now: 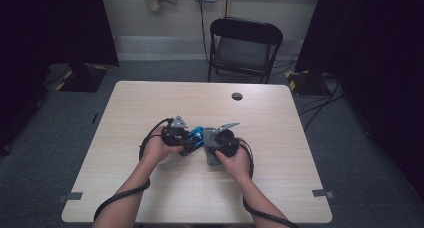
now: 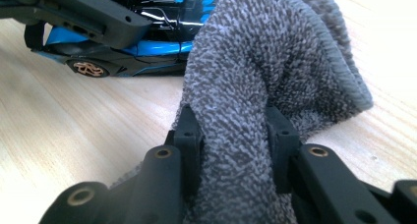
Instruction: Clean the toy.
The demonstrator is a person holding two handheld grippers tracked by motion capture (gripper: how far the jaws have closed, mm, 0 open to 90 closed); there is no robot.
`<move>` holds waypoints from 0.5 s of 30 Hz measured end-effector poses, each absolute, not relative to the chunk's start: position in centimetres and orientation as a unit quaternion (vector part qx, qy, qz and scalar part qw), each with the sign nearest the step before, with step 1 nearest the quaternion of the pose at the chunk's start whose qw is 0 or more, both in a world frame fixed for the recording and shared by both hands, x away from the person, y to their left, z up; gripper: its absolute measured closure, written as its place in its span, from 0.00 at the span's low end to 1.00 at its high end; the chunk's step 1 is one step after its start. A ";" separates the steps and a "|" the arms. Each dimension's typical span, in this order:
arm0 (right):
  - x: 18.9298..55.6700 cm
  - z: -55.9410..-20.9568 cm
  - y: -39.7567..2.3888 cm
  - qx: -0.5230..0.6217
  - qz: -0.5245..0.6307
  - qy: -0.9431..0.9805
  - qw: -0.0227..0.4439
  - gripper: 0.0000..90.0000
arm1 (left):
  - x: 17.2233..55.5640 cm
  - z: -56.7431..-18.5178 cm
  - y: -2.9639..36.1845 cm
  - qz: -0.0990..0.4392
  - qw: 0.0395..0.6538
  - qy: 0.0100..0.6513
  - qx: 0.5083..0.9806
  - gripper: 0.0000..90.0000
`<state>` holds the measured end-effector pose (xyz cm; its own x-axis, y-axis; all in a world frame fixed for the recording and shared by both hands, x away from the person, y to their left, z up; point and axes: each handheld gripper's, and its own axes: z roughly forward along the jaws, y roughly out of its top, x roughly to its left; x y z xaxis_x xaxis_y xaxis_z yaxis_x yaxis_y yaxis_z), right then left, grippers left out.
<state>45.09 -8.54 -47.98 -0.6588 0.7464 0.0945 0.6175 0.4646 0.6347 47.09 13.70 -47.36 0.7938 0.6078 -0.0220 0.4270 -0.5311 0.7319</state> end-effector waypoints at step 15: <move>44.8 -47.2 -10.9 0.397 0.320 0.854 0.105 0.50 | 47.1 -47.4 13.8 0.119 0.386 0.301 0.864 0.50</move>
<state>44.78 -10.90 -47.24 -0.6630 0.7449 0.0745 0.6100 0.4799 0.6305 47.09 13.75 -47.44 0.7903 0.6121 -0.0262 0.4278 -0.5208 0.7388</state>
